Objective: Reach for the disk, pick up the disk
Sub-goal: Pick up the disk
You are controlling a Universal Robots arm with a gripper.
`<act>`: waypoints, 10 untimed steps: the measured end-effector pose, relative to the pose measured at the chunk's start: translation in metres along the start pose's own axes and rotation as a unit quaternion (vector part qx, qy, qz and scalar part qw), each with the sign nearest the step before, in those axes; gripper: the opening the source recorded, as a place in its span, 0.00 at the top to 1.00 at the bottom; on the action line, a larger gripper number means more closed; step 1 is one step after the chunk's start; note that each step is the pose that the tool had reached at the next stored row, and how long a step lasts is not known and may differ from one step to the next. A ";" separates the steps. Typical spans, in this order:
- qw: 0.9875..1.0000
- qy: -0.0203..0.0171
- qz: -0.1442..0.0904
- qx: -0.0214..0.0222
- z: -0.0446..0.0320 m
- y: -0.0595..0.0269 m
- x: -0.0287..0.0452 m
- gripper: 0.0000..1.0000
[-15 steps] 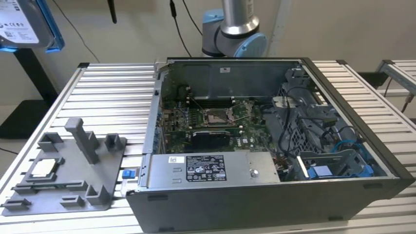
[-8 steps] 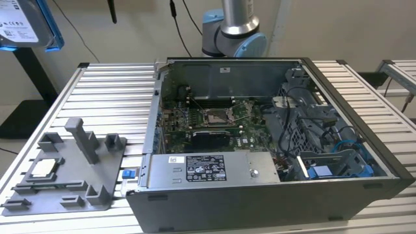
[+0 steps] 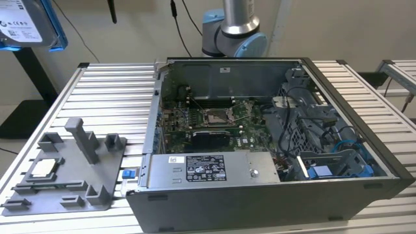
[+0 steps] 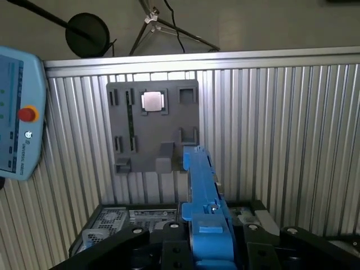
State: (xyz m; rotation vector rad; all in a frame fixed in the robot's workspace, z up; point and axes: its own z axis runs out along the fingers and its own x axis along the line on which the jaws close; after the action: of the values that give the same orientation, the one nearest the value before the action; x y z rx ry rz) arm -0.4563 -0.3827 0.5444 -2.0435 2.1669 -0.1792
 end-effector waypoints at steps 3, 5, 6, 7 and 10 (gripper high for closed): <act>1.000 0.000 0.000 0.000 0.0008 -0.0043 -0.0002 1.00; 1.000 0.000 0.000 0.000 0.0014 -0.0068 -0.0004 1.00; 1.000 0.000 0.000 0.000 0.0017 -0.0084 -0.0004 1.00; 1.000 0.000 0.000 0.000 0.0019 -0.0098 -0.0005 1.00; 1.000 0.000 0.000 0.000 0.0028 -0.0142 -0.0008 1.00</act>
State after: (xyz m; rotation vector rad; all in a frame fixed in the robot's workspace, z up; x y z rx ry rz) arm -0.4419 -0.3827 0.5444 -2.0436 2.1669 -0.1792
